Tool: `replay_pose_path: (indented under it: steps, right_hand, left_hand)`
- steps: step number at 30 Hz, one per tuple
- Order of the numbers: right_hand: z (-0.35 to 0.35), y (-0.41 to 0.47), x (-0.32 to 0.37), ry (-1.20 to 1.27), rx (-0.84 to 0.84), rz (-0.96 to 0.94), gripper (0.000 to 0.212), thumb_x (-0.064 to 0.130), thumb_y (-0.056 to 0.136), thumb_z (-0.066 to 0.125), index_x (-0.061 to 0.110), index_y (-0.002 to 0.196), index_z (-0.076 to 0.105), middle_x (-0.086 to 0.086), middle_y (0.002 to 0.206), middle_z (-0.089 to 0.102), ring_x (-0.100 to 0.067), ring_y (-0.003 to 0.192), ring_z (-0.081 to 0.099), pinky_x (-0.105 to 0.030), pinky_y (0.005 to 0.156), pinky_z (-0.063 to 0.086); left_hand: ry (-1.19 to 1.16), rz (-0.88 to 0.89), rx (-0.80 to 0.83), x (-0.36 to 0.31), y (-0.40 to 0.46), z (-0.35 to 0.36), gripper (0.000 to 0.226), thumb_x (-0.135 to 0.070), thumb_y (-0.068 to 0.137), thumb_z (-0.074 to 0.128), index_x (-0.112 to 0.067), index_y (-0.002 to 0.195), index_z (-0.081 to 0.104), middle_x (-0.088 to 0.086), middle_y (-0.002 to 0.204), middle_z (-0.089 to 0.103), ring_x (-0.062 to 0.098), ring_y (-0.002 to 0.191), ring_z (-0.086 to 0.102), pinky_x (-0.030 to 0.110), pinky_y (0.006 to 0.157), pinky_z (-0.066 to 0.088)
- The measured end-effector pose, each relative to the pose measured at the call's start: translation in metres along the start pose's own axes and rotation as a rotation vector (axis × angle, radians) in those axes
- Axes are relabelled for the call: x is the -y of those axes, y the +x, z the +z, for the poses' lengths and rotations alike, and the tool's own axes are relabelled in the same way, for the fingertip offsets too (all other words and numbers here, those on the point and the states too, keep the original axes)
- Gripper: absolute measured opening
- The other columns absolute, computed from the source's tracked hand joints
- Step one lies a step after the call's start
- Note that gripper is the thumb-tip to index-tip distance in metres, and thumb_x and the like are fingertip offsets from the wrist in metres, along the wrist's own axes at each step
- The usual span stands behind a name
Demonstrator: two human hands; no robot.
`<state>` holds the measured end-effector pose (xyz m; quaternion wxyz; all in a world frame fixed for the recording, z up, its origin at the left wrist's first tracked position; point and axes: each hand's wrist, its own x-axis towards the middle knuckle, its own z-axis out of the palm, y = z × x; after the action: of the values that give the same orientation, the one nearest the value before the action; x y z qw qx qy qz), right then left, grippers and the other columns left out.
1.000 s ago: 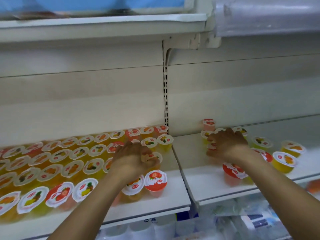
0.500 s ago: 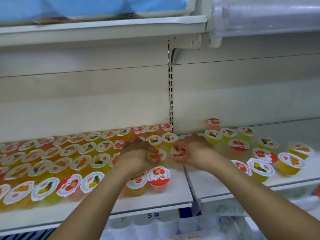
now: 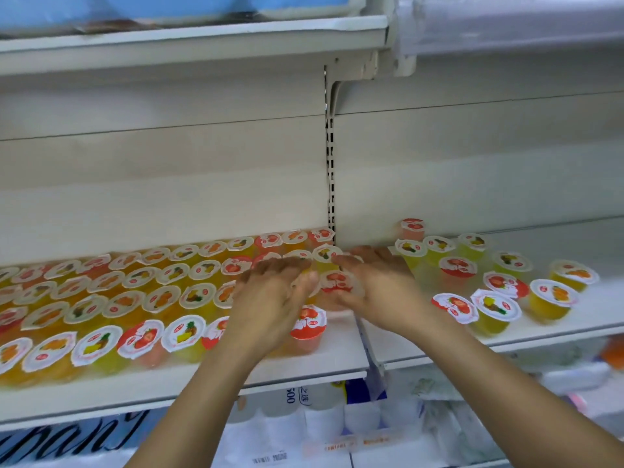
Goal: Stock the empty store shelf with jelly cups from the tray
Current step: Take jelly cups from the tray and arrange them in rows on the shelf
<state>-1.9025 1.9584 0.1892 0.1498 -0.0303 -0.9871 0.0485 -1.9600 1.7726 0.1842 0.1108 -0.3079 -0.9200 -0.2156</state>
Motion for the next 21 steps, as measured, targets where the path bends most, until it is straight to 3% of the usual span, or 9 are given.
replay_pose_path:
  steps: [3,5,8,10,13,16,21]
  right_hand:
    - [-0.009,-0.034,-0.028,-0.026,-0.062,0.054,0.072,0.074,0.079,0.029,0.038,0.138,0.046,-0.002,0.148,0.04,-0.028,0.136,0.031,-0.043,0.109,0.023]
    - [-0.013,-0.054,-0.05,-0.111,-0.007,0.089,0.081,0.077,0.073,0.022,0.036,0.138,0.046,-0.005,0.148,0.04,-0.031,0.136,0.03,-0.046,0.111,0.019]
    - [-0.015,-0.075,-0.072,-0.216,0.095,0.119,0.066,0.07,0.085,0.034,0.038,0.143,0.036,0.001,0.149,0.037,-0.025,0.14,0.021,-0.044,0.117,0.005]
    - [-0.015,-0.082,-0.078,-0.259,0.112,0.101,0.059,0.056,0.09,0.041,0.036,0.145,0.032,0.003,0.146,0.039,-0.023,0.139,0.023,-0.044,0.117,0.002]
    - [-0.014,-0.086,-0.081,-0.32,0.12,0.059,0.058,0.036,0.089,0.044,0.032,0.146,0.032,0.002,0.14,0.047,-0.024,0.131,0.033,-0.04,0.114,0.012]
    - [-0.016,-0.082,-0.072,-0.33,0.102,0.024,0.054,0.03,0.09,0.046,0.028,0.143,0.035,-0.001,0.131,0.053,-0.026,0.121,0.042,-0.037,0.103,0.026]
    - [-0.013,-0.067,-0.025,0.096,0.053,-0.05,0.037,0.036,0.088,0.058,0.022,0.121,0.049,0.003,0.113,0.059,-0.019,0.105,0.051,-0.03,0.078,0.038]
  left_hand:
    - [0.07,0.124,-0.03,-0.004,-0.034,0.006,0.067,-0.072,0.087,0.01,-0.044,0.137,0.045,-0.021,0.143,0.043,0.01,0.139,0.025,0.044,0.115,0.013]
    - [0.12,0.127,0.008,-0.002,-0.047,0.011,0.072,-0.075,0.084,0.009,-0.044,0.139,0.043,-0.021,0.146,0.04,0.009,0.142,0.02,0.046,0.119,0.004]
    - [0.155,0.096,0.027,-0.001,-0.053,0.02,0.069,-0.072,0.083,0.016,-0.042,0.136,0.048,-0.019,0.144,0.044,0.012,0.143,0.022,0.048,0.119,0.001]
    - [0.176,0.09,0.015,-0.002,-0.054,0.027,0.054,-0.064,0.087,0.034,-0.039,0.13,0.056,-0.013,0.137,0.054,0.017,0.139,0.034,0.051,0.116,0.009]
    - [0.199,0.072,-0.042,-0.001,-0.052,0.032,0.038,-0.045,0.089,0.061,-0.037,0.126,0.06,-0.01,0.131,0.059,0.018,0.132,0.042,0.053,0.114,0.013]
    - [0.17,0.031,-0.073,-0.006,-0.051,0.031,0.037,-0.043,0.088,0.063,-0.037,0.125,0.061,-0.011,0.129,0.058,0.016,0.131,0.042,0.05,0.116,0.007]
    - [0.155,0.008,-0.163,-0.013,-0.053,0.034,0.034,-0.047,0.084,0.067,-0.037,0.116,0.067,-0.012,0.121,0.063,0.015,0.125,0.048,0.048,0.116,0.007]
